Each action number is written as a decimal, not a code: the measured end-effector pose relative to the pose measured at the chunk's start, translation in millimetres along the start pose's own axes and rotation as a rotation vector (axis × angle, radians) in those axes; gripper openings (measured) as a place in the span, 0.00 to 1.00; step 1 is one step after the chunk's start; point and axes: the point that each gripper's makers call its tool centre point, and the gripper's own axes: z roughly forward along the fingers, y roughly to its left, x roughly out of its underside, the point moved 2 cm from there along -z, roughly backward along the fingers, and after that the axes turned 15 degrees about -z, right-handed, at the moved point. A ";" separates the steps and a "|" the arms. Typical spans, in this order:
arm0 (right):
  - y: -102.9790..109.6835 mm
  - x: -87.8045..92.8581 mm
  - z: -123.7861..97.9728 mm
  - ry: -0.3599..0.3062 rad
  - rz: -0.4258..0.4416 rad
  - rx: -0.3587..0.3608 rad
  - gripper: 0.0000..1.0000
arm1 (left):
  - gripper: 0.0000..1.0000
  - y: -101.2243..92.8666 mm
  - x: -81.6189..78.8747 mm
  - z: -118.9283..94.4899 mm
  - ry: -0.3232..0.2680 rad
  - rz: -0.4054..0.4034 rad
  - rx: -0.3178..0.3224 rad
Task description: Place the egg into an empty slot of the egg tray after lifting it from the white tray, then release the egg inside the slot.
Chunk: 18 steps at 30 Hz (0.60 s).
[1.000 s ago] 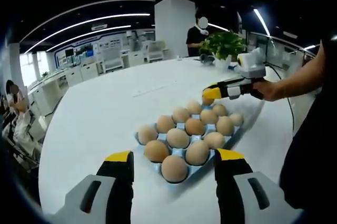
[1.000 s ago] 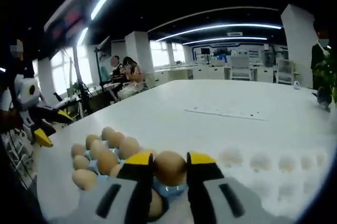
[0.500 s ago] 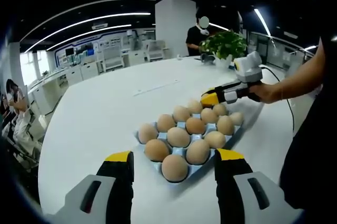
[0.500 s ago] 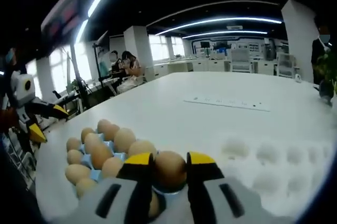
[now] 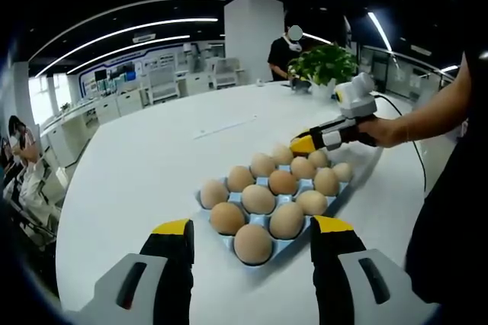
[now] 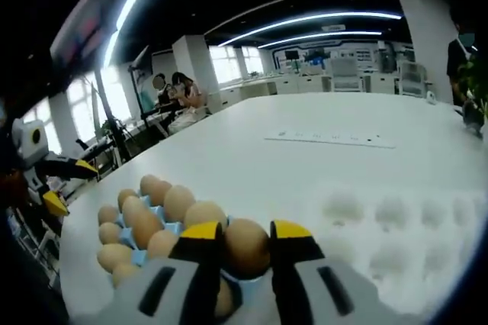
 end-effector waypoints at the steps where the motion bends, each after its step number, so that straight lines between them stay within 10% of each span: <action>1: 0.0 0.1 -0.1 0.002 -0.002 -0.001 0.24 | 0.62 -0.3 0.0 0.3 0.000 0.000 0.001; 18: 0.1 0.4 -0.5 0.017 -0.017 -0.026 0.24 | 0.62 -1.8 -1.0 -0.7 -0.005 0.003 0.001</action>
